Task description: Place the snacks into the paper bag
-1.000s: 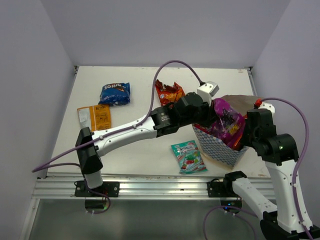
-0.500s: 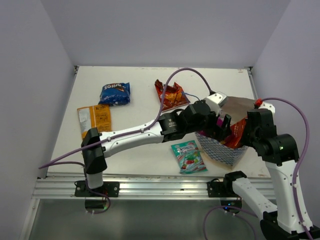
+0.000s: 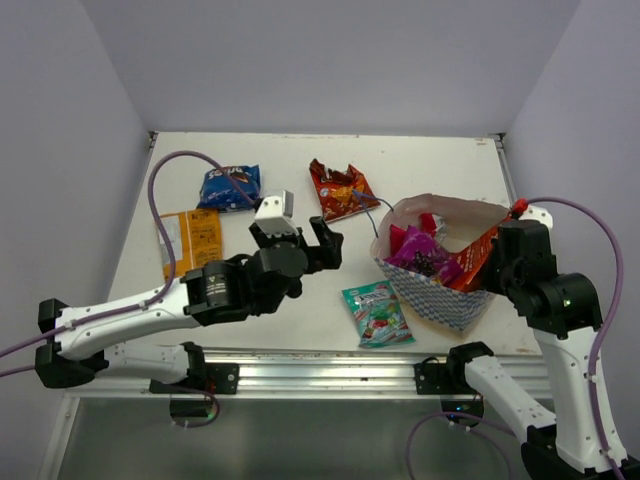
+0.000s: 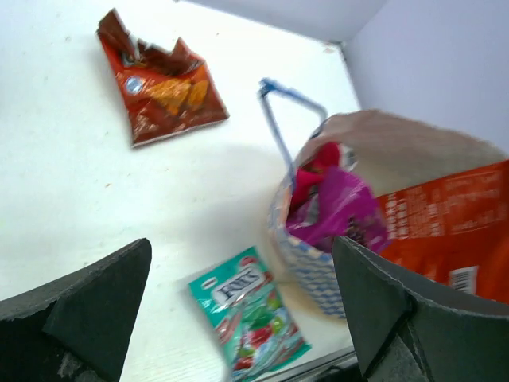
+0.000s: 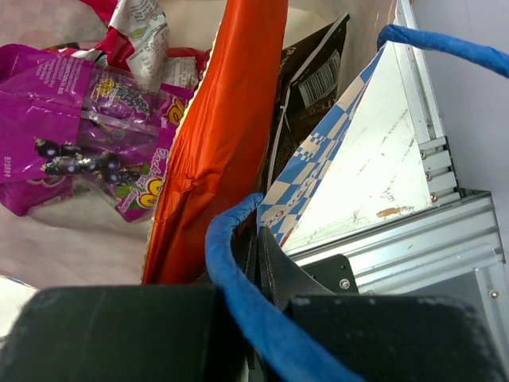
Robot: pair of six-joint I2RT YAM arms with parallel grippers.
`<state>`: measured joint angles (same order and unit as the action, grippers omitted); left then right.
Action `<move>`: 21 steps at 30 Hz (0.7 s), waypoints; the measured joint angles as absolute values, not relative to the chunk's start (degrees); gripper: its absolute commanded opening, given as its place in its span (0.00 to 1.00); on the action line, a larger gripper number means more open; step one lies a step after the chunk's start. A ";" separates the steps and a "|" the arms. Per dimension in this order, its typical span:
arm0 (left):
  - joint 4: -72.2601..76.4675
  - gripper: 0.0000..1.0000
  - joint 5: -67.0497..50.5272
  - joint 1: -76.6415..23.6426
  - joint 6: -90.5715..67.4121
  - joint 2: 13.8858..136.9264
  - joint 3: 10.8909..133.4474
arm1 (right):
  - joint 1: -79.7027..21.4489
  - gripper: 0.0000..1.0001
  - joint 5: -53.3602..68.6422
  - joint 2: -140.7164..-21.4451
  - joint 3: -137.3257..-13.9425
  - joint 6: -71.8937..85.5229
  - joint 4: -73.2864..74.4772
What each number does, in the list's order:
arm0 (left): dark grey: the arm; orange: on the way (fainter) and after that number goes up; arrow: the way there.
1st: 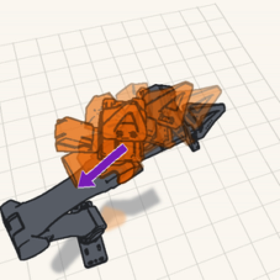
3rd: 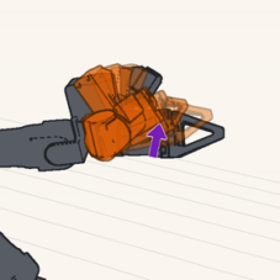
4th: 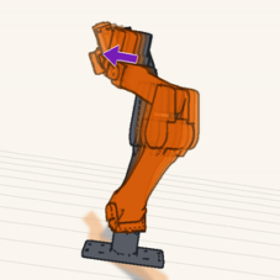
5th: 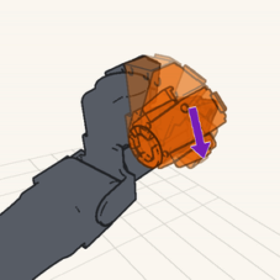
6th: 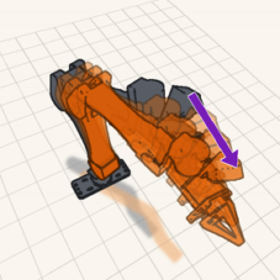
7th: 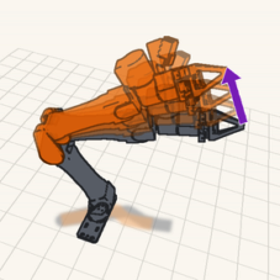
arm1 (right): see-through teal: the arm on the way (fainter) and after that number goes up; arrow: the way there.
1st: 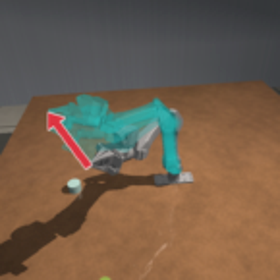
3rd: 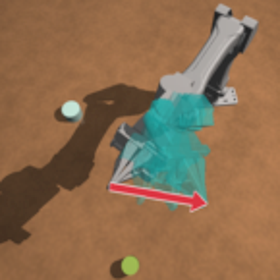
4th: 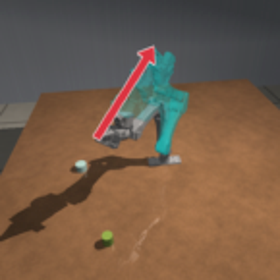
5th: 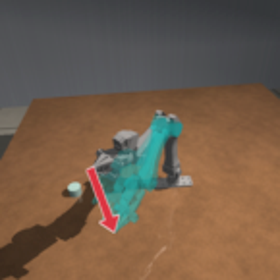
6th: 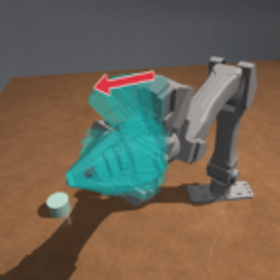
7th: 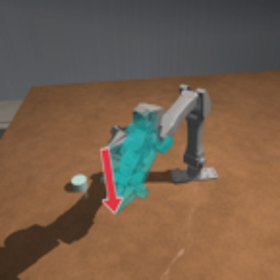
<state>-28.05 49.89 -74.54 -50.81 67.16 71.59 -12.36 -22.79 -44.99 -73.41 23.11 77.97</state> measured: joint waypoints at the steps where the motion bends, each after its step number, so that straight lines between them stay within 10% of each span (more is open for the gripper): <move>1: -28.95 1.00 49.23 -73.41 -52.18 66.06 68.69 | -12.36 0.00 -22.79 -44.99 -73.41 23.09 77.97; 8: -19.97 1.00 24.08 -64.25 -50.28 76.05 47.57 | -12.36 0.00 -21.89 -45.45 -73.41 22.96 77.95; 21: 5.28 1.00 0.86 -63.22 -47.75 89.76 44.88 | -12.36 0.00 -21.34 -44.14 -73.41 22.94 77.95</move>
<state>5.28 0.86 -63.22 -47.75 89.76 44.88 -12.36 -21.34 -44.14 -73.41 22.94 77.95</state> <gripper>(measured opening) 0.994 0.010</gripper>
